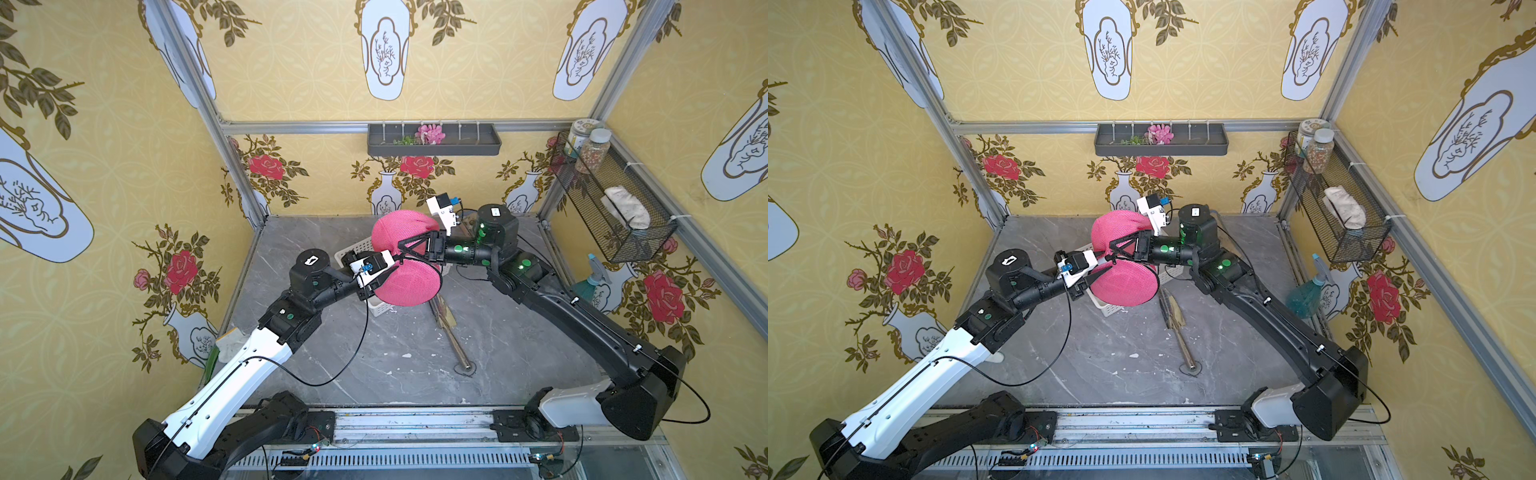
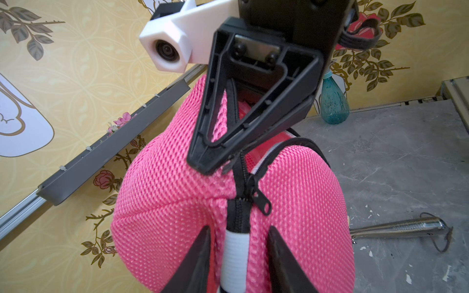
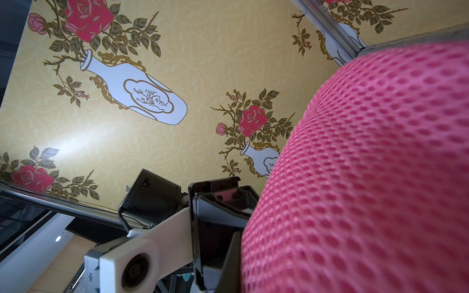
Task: Turn the laundry bag inside out
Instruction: Zip the zipper on the laundry bag.
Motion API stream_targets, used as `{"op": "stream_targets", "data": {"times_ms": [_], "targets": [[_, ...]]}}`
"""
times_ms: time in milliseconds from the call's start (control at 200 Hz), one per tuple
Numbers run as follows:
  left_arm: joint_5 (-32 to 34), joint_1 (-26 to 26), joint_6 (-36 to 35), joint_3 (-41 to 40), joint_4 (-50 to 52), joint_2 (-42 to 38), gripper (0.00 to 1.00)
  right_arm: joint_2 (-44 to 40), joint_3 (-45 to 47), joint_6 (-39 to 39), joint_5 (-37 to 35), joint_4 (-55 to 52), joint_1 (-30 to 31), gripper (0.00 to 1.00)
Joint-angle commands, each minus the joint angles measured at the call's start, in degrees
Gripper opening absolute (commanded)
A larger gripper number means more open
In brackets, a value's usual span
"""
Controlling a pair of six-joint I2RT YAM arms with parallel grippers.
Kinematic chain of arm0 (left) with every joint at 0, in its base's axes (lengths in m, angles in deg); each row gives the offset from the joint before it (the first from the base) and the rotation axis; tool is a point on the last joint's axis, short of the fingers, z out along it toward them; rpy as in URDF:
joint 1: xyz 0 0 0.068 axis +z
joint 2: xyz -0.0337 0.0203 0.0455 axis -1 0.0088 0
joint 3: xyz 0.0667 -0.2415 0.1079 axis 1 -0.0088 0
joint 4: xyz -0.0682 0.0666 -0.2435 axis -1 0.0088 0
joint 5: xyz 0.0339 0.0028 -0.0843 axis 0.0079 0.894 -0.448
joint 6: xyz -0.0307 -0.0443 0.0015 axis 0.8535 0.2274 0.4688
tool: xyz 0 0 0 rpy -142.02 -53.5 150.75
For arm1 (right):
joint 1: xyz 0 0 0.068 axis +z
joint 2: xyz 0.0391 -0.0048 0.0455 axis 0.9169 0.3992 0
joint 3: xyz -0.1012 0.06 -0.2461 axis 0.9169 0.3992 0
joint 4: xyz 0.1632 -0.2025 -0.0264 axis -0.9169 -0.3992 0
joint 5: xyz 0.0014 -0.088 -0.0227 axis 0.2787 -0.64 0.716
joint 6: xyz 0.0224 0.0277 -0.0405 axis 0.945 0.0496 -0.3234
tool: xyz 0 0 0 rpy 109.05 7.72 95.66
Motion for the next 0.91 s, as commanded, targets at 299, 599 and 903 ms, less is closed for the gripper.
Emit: {"op": "stream_targets", "data": {"times_ms": [299, 599, 903], "targets": [[-1.08, 0.05, -0.54, 1.36, 2.64, 0.58, 0.1, -0.29, 0.01, -0.5, 1.28, 2.83, -0.5, 0.0], [-4.98, 0.05, 11.96, 5.82, 6.23, 2.21, 0.0, -6.73, 1.95, -11.17, -19.48, -8.84, -0.49, 0.59], [-1.22, 0.05, 32.28, 8.35, 11.24, 6.88, 0.0, -21.03, 15.53, -41.04, -47.77, -9.16, 6.81, 0.63]]}}
